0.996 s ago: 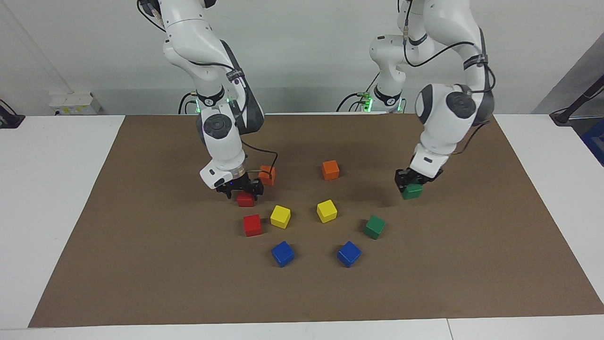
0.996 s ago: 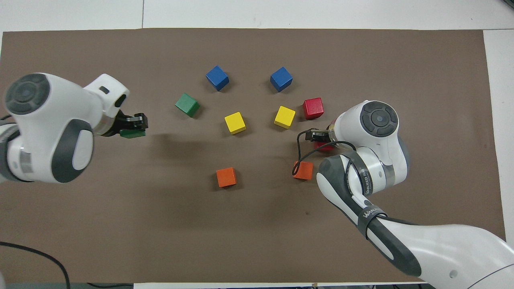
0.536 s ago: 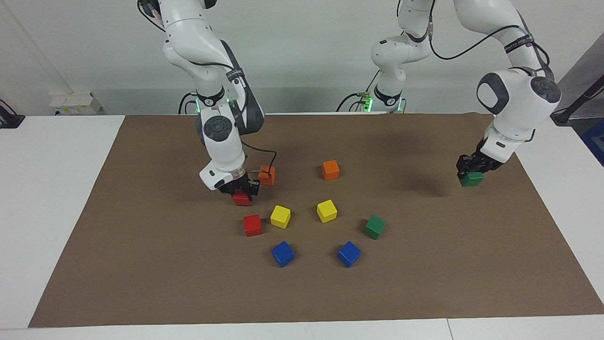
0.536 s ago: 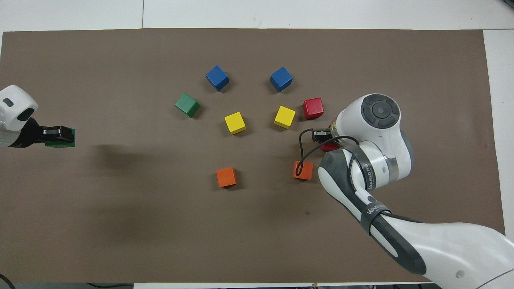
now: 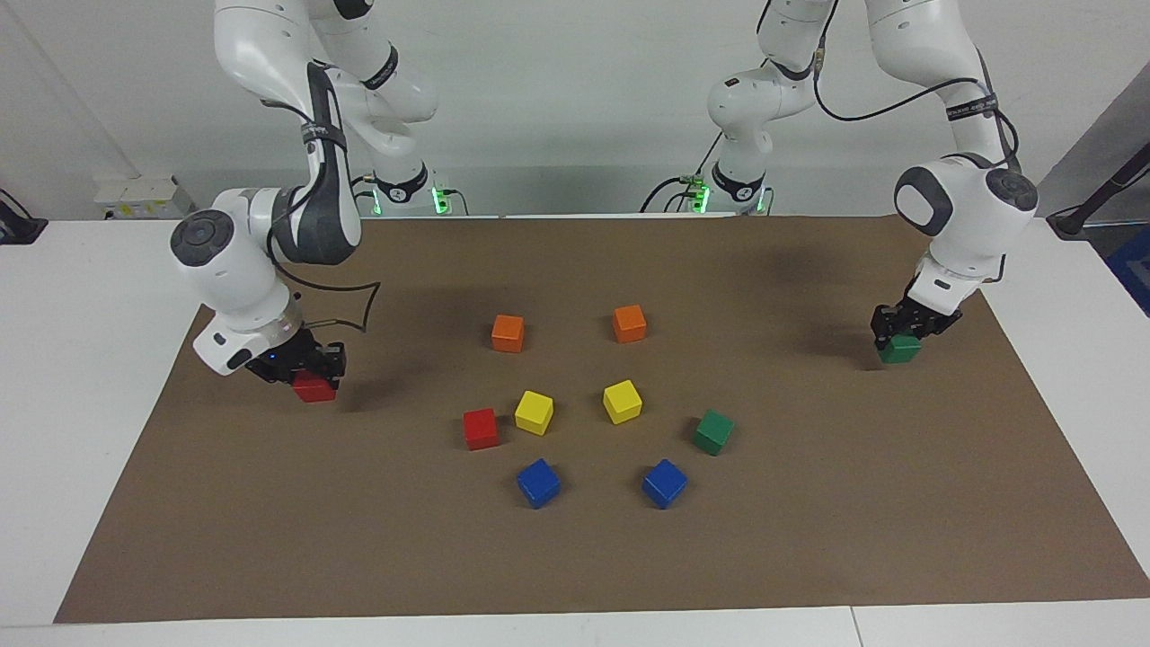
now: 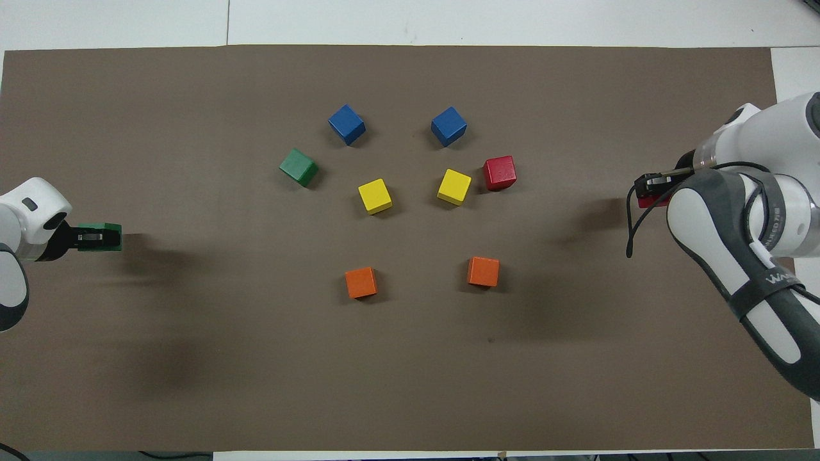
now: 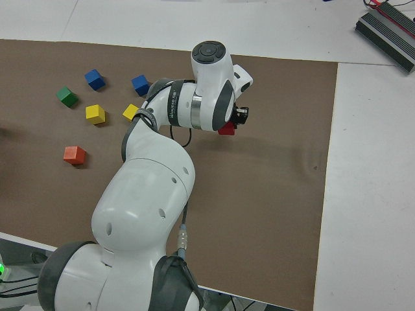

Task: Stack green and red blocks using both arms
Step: 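Place green down with the left gripper while the right gripper lowers red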

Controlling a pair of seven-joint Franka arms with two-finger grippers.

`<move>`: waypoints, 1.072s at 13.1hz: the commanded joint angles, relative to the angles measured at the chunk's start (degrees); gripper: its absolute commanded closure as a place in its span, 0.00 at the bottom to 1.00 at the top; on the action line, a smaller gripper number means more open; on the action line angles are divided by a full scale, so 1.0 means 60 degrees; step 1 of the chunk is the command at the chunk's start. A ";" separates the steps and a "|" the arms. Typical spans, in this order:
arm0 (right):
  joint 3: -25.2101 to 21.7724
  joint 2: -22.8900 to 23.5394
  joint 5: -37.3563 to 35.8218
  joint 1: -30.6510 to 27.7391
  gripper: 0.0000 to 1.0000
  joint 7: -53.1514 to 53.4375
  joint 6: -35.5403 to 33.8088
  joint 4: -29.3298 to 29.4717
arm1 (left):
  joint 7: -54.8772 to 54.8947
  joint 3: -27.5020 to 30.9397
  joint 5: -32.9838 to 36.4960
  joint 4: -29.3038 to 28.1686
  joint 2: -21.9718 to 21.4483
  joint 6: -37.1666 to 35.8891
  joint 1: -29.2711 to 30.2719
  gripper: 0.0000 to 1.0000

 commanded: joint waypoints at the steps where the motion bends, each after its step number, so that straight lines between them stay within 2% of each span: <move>1: 0.0158 0.0104 0.0018 -0.0245 1.00 -0.0346 0.0735 -0.0414 | 0.0500 -0.0108 0.0000 -0.0424 0.0018 0.0875 0.0254 1.00; 3: 0.0143 0.0264 0.0018 -0.0231 1.00 -0.0317 0.0985 -0.0488 | 0.0486 -0.0108 -0.0014 -0.0761 0.0121 0.1536 0.0283 1.00; 7: 0.0158 0.0617 0.0018 -0.0129 1.00 -0.0376 0.1352 -0.0503 | 0.0442 -0.0122 -0.0117 -0.0777 0.0458 0.1772 0.0313 1.00; 11: 0.0158 0.0632 0.0018 -0.0114 1.00 -0.0405 0.1352 -0.0547 | 0.0471 -0.0122 -0.0117 -0.0675 0.0779 0.1744 0.0342 1.00; 12: 0.0143 0.0675 0.0018 -0.0114 1.00 -0.0492 0.1410 -0.0562 | 0.0500 -0.0108 -0.0117 -0.0646 0.0853 0.1758 0.0313 0.64; 13: 0.0143 0.0719 0.0018 -0.0129 1.00 -0.0595 0.1628 -0.0606 | 0.0515 -0.0108 -0.0102 -0.0631 0.0854 0.1715 0.0298 0.01; 14: 0.0143 0.0720 0.0018 -0.0129 1.00 -0.0596 0.1674 -0.0678 | 0.0544 -0.0108 -0.0102 -0.0529 0.0869 0.1613 0.0298 0.00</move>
